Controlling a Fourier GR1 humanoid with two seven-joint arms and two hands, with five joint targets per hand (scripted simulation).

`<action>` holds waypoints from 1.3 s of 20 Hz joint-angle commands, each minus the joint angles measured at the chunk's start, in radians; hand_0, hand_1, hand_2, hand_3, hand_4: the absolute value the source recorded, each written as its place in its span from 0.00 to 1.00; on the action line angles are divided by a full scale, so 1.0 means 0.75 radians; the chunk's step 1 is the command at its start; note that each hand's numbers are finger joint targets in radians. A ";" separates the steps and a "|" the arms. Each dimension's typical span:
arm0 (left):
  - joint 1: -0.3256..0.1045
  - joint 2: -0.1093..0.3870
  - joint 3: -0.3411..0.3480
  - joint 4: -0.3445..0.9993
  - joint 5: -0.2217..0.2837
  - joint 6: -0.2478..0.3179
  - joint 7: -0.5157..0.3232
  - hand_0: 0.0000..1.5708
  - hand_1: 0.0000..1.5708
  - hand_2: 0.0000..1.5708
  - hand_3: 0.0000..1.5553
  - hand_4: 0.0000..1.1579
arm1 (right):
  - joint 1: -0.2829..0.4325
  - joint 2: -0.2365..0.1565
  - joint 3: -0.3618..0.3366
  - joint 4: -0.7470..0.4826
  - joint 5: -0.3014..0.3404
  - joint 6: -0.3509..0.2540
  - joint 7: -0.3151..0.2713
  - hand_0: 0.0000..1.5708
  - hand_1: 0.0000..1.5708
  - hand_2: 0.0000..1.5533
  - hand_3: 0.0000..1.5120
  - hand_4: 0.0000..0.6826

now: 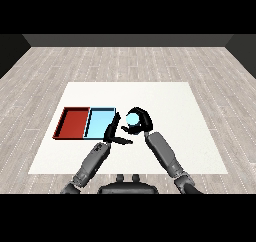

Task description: Pick the blue can and put it in the blue box

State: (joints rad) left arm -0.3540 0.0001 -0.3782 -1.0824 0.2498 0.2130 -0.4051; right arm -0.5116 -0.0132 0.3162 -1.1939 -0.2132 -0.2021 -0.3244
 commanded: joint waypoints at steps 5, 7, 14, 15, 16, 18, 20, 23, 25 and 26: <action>-0.072 0.000 -0.205 -0.008 0.153 0.191 0.028 0.00 0.00 0.00 0.00 0.00 | 0.051 0.017 0.034 -0.177 0.061 -0.004 0.118 0.89 0.89 0.93 0.93 0.98; -0.174 0.000 -0.139 0.181 0.189 0.089 -0.065 0.00 0.00 0.00 0.00 0.00 | 0.043 0.017 0.120 -0.122 0.029 -0.061 0.033 0.89 0.89 0.92 0.93 0.96; -0.099 0.013 -0.081 0.027 0.081 0.056 0.033 0.00 0.00 0.00 0.00 0.00 | 0.002 0.017 0.184 -0.053 -0.011 -0.087 0.010 0.90 0.90 0.92 0.92 0.95; -0.066 0.000 -0.119 0.057 0.094 0.069 -0.006 0.00 0.00 0.00 0.00 0.00 | 0.072 0.017 0.185 -0.202 0.055 -0.101 0.106 0.91 0.91 0.92 0.92 0.92; -0.036 0.000 -0.173 -0.087 0.068 0.166 0.097 0.00 0.00 0.00 0.00 0.00 | -0.059 0.017 0.148 -0.034 -0.057 -0.080 0.042 0.91 0.91 0.92 0.92 0.91; -0.128 0.000 -0.240 0.026 0.141 0.190 0.032 0.00 0.00 0.00 0.00 0.00 | 0.002 0.017 0.094 -0.020 0.030 0.011 0.018 0.90 0.90 0.93 0.93 0.90; -0.180 0.000 -0.159 0.106 0.175 0.101 0.004 0.00 0.00 0.00 0.00 0.00 | -0.085 0.017 0.287 0.101 -0.081 -0.201 -0.072 0.90 0.90 0.93 0.92 0.92; -0.155 0.000 -0.139 0.034 0.100 0.109 0.037 0.00 0.00 0.00 0.00 0.09 | -0.055 0.017 0.265 -0.010 -0.015 -0.164 0.014 0.87 0.87 0.93 0.92 0.90; -0.245 0.002 -0.183 0.073 -0.032 0.294 0.083 0.00 0.00 0.00 0.00 0.24 | -0.034 0.017 0.254 -0.068 0.003 -0.115 0.063 0.80 0.80 0.91 0.92 0.90; -0.159 0.000 -0.271 0.108 -0.055 0.353 0.014 0.17 0.17 0.33 0.00 0.49 | -0.084 0.017 0.241 -0.066 -0.032 -0.121 0.077 0.81 0.81 0.91 0.92 0.90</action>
State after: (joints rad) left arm -0.4850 0.0054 -0.5068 -1.0142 0.3012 0.3447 -0.3973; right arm -0.5491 -0.0036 0.4802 -1.2309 -0.2163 -0.2875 -0.2859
